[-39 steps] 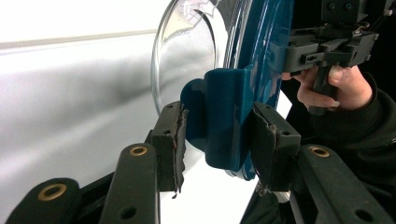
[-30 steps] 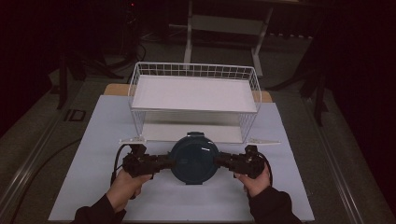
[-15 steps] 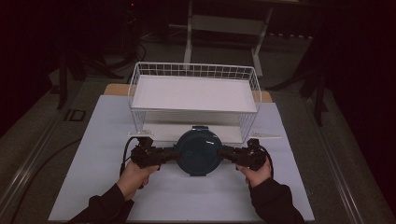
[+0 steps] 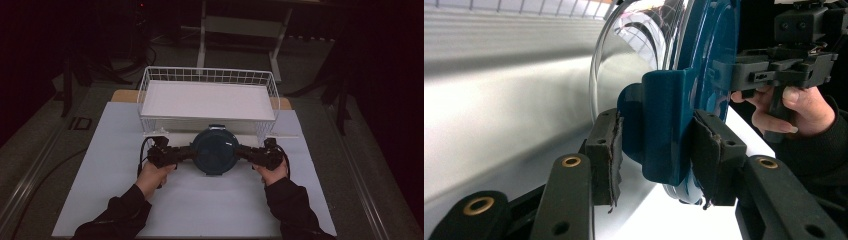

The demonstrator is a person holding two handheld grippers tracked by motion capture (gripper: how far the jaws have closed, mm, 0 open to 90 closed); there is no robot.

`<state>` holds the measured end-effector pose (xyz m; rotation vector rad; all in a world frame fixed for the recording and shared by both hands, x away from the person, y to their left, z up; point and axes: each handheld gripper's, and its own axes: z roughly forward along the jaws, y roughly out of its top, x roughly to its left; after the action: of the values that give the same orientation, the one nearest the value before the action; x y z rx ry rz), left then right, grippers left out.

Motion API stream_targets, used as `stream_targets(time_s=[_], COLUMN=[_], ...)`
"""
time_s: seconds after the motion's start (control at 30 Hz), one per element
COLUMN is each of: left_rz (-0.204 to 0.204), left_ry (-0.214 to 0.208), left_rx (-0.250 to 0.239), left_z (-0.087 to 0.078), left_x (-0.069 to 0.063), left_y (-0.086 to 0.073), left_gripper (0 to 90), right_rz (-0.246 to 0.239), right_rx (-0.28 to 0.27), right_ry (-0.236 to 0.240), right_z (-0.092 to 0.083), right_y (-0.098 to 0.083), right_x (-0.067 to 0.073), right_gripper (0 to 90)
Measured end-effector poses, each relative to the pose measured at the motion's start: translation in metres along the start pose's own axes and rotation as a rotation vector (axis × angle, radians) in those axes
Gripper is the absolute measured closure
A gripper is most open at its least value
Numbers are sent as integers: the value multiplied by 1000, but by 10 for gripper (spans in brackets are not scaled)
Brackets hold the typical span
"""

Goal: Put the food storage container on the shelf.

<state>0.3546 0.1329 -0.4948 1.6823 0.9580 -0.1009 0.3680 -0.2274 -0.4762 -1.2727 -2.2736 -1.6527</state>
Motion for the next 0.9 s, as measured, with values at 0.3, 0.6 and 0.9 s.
stream_targets(time_s=[0.3,0.6,0.9], left_rz=[-7,-42,-94], left_ry=[28,46,29], left_rx=[-1,-14,-28], left_z=[9,17,18], left_x=[18,33,39], left_y=[3,0,5], left_gripper=[565,562,554], right_rz=[14,47,69], right_rx=[0,-1,-18], right_ry=[-27,-43,-42], right_z=[14,28,30], right_y=[4,1,7], right_x=[-12,-24,-29], right_gripper=[550,549,542])
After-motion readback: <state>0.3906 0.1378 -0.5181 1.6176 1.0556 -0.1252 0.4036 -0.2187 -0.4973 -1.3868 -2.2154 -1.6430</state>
